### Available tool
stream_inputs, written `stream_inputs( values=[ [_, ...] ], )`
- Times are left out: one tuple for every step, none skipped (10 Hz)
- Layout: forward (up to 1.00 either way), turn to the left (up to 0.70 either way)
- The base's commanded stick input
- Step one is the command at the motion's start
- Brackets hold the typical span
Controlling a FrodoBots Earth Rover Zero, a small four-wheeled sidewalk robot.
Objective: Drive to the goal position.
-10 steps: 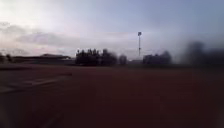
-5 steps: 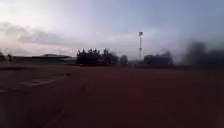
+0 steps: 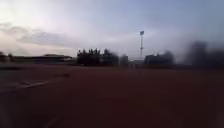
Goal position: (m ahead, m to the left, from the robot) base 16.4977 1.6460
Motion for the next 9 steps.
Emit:
stream_inputs(
  values=[
    [0.70, 0.00],
    [0.70, 0.00],
    [0.70, 0.00],
    [0.70, 0.00],
    [0.70, 0.00],
    [0.70, 0.00],
    [0.70, 0.00],
    [0.70, -0.01],
    [0.70, -0.03]
  ],
)
